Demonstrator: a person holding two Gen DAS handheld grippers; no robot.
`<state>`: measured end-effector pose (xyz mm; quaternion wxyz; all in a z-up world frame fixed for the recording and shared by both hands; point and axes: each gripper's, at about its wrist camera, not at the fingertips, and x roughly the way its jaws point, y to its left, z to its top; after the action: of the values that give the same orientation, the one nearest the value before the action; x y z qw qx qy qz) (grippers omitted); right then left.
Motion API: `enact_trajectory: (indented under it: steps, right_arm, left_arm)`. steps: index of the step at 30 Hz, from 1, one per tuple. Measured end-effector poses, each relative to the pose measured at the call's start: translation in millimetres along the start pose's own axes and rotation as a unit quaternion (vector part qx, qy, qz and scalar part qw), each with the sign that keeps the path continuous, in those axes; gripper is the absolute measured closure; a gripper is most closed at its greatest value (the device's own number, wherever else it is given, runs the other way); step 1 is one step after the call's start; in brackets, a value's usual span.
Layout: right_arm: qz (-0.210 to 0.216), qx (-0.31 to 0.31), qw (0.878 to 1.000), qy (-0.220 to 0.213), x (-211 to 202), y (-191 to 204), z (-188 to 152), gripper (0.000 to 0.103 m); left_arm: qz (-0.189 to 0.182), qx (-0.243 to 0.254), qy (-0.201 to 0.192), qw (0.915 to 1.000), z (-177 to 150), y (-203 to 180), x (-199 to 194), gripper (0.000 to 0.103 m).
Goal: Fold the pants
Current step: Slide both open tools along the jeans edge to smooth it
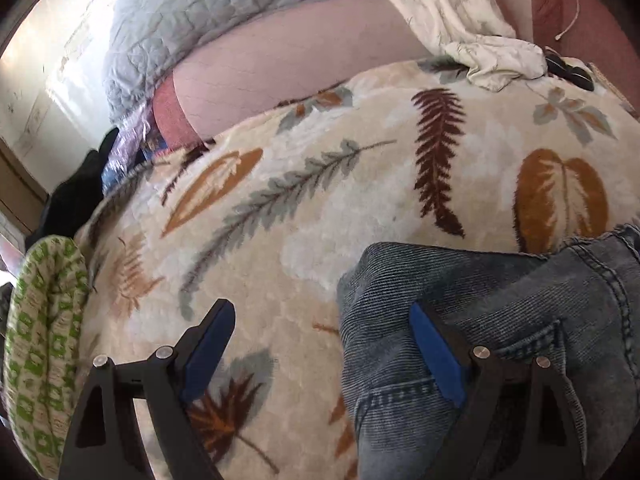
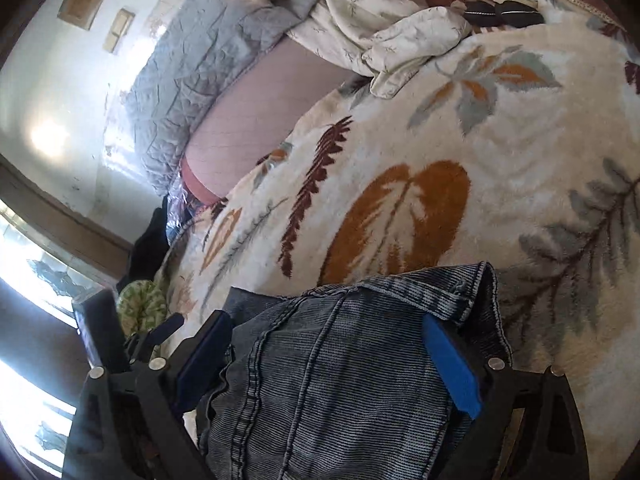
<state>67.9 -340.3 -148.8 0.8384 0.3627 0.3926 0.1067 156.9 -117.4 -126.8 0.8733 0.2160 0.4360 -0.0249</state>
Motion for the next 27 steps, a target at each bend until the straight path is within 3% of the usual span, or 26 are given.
enact_trajectory:
  steps: [7,11,16,23,27]
  right_arm:
    - [-0.012,-0.020,1.000,0.007,8.5,3.0,-2.7,0.001]
    - [-0.003,-0.019,1.000,-0.005,-0.1,5.3,-2.5,0.001]
    - [0.012,-0.049,0.998,-0.043,-30.9,22.9,-13.0,0.001]
    - [-0.070,-0.161,0.982,-0.073,-74.8,61.5,-63.3,0.001]
    - [-0.082,-0.169,0.980,-0.066,-82.7,67.7,-93.4,0.001]
  left_arm:
    - [-0.013,-0.019,0.020,0.9995,1.1,2.2,11.8,0.013]
    - [-0.011,-0.025,-0.001,0.9996,-2.9,11.4,-13.7,0.013]
    - [-0.043,-0.033,-0.030,0.9981,-29.4,23.3,-61.1,0.013]
    - [-0.060,-0.018,-0.059,0.9963,-86.5,20.3,-110.2,0.013]
    - [-0.060,-0.006,-0.052,0.9969,-103.0,13.8,-110.3,0.013]
